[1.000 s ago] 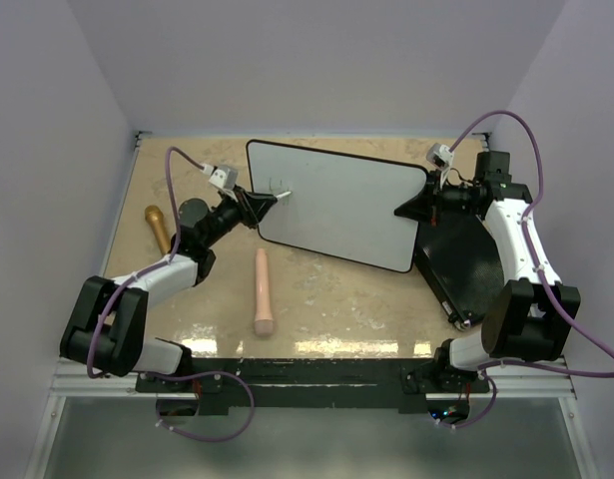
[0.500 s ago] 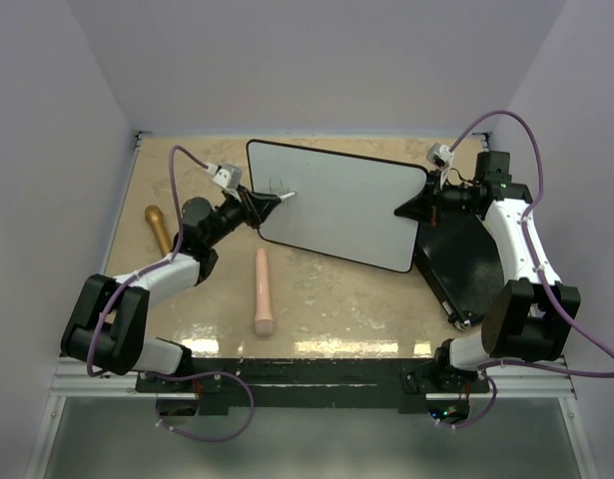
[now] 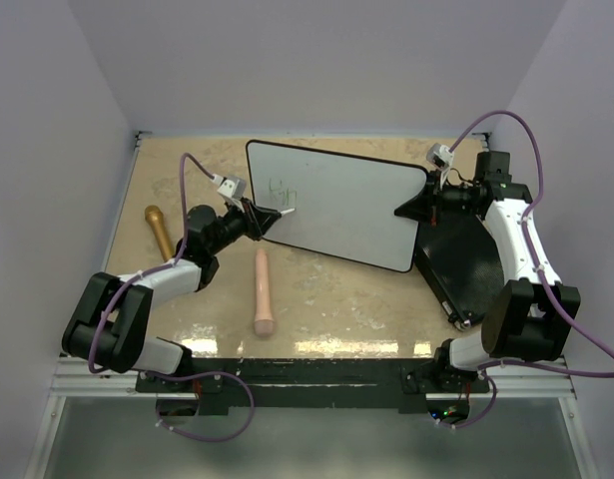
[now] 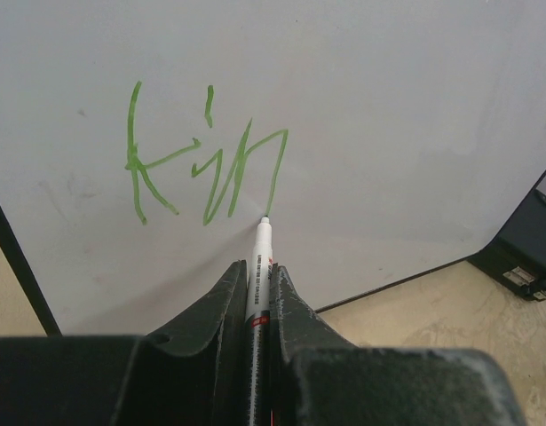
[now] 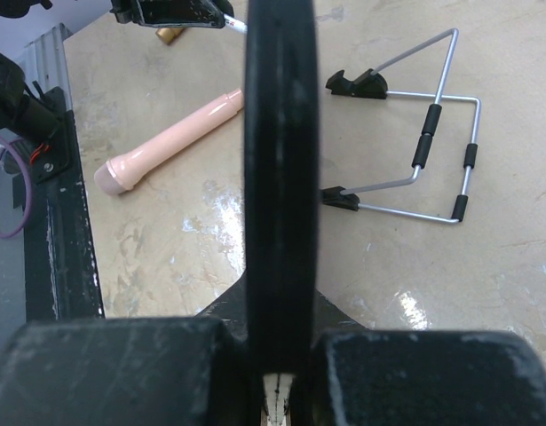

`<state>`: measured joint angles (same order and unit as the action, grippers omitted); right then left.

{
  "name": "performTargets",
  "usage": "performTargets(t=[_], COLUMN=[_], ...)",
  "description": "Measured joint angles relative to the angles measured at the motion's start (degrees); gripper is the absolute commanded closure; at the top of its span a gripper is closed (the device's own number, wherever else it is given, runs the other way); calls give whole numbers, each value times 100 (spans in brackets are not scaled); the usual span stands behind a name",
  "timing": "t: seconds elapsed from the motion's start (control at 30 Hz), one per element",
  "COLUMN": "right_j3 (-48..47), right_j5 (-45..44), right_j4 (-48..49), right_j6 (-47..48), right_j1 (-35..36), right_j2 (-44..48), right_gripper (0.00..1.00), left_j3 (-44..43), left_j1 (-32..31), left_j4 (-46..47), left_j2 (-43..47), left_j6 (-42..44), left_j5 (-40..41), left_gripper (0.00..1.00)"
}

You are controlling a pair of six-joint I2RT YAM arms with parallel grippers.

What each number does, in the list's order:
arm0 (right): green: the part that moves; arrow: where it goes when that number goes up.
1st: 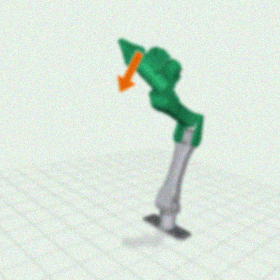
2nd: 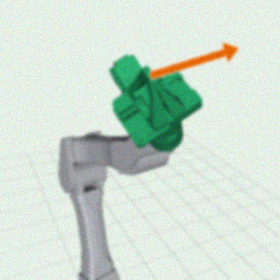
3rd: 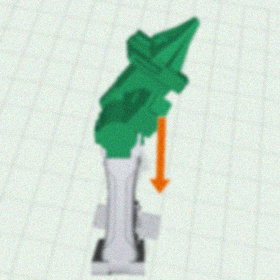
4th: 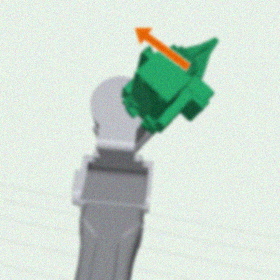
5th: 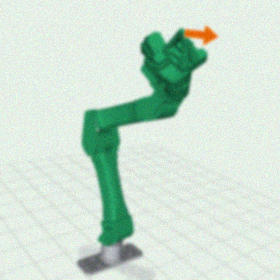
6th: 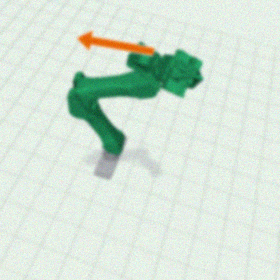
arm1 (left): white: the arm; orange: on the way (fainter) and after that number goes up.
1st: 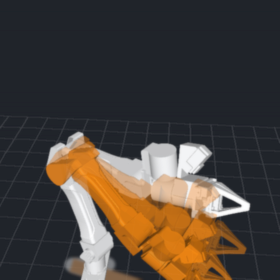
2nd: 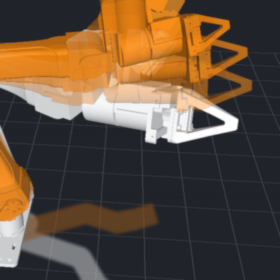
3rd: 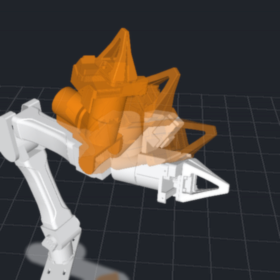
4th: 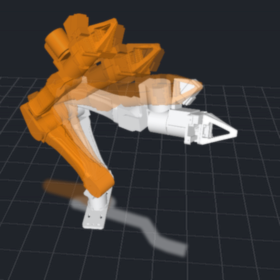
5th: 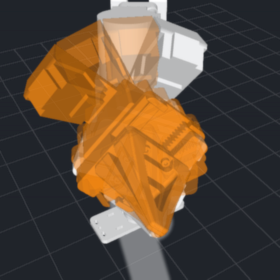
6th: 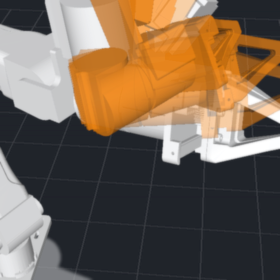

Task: Write a sentence on the whiteboard
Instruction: Write on the whiteboard at the center of the board.

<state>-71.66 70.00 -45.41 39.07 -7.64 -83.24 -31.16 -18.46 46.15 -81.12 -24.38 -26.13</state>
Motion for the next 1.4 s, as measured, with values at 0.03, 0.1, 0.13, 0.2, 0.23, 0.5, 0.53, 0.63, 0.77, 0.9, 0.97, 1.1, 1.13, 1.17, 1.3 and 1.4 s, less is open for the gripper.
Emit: performTargets(t=[0.03, 0.1, 0.13, 0.2, 0.23, 0.5, 0.53, 0.63, 0.77, 0.9, 0.97, 1.1, 1.13, 1.17, 1.3, 1.4], right_j3=[0, 0, 0, 0, 0, 0, 0, 0, 0, 0, 0, 0, 0, 0, 0, 0], right_j5=[0, 0, 0, 2, 2, 15, 15, 15, 17, 17, 20, 20, 20, 20, 22, 20], right_j4=[0, 0, 0, 0, 0, -46, -48, -50, -52, -52, -52, -55, -57, -59, -66, -83], right_j6=[-2, 0, 0, 15, 28, 63, 66, 66, 66, 66, 66, 66, 66, 66, 68, 59], right_j1=[0, 0, 0, 0, 2, 13, 13, 13, 13, 13, 13, 13, 13, 13, 13, 13], right_j2=[0, 0, 0, 0, 0, 0, 0, 0, 0, 0, 0, 0, 0, 0, 0, 0], right_gripper=[100, 100, 100, 100, 100, 100, 100, 100, 100, 100, 100, 100, 100, 100, 100, 100], left_j3=[7, 7, 7, 7, 7, -114, -173, -350, -522, -667, -732, -835, -839, -839, -839, -844], left_j1=[0, 0, 0, 0, 0, 0, 0, -4, -74, -245, -319, -376, -376, -376, -376, -376], left_j4=[-15, -22, -26, -72, -92, -164, -160, -155, -109, -63, -59, -85, -92, -98, -164, -168], left_j2=[0, 0, 2, 44, 79, 756, 793, 811, 730, 551, 474, 409, 409, 409, 382, 321], left_j6=[0, 0, -2, -4, -4, -155, -179, -245, -334, -374, -393, -391, -389, -376, -343, -343], left_j5=[0, -2, -7, -9, -9, -203, -227, -243, -195, -79, 11, 249, 304, 352, 487, 498], left_gripper=[100, 100, 100, 100, 100, 100, 100, 100, 100, 100, 100, 100, 100, 100, 100, 100])
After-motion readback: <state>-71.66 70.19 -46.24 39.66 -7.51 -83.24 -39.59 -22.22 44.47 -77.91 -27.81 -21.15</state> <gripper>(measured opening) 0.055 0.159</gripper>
